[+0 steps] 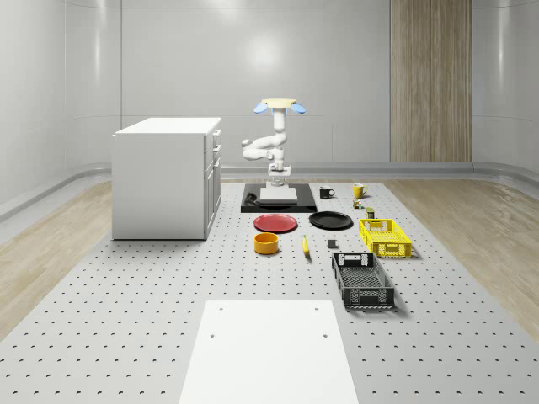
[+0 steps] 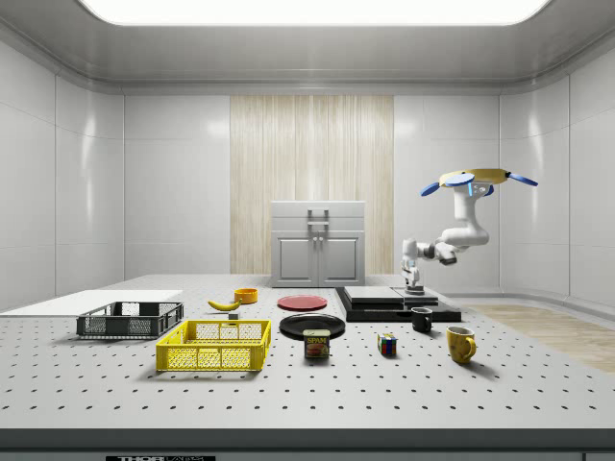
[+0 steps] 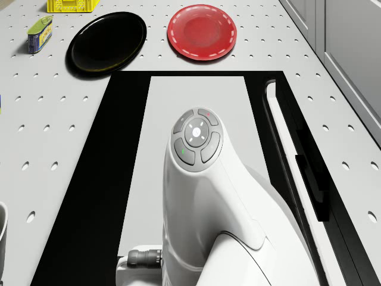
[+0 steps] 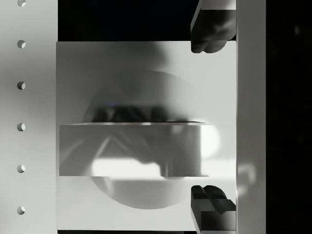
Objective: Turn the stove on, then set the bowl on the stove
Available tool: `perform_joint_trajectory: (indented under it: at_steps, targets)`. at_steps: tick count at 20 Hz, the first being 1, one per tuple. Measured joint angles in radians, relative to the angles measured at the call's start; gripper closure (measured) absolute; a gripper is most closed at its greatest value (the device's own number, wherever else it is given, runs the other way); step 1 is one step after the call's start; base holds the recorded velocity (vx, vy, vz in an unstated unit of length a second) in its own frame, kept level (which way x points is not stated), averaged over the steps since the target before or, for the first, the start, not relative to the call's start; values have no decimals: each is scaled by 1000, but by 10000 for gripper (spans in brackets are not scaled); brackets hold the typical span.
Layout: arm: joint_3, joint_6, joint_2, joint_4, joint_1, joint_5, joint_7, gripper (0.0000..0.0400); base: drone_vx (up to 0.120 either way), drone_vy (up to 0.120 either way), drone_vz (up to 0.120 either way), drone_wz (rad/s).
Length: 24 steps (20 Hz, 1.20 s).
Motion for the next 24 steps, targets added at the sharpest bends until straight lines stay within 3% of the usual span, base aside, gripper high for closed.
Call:
perform_joint_trajectory:
  at_steps: [11, 24]
  targets:
    - [-45, 53, -31, 19, -19, -32, 10, 0, 0, 0, 0, 0]
    - [-51, 58, -33, 23, -102, -36, 91, 0, 0, 0, 0, 0]
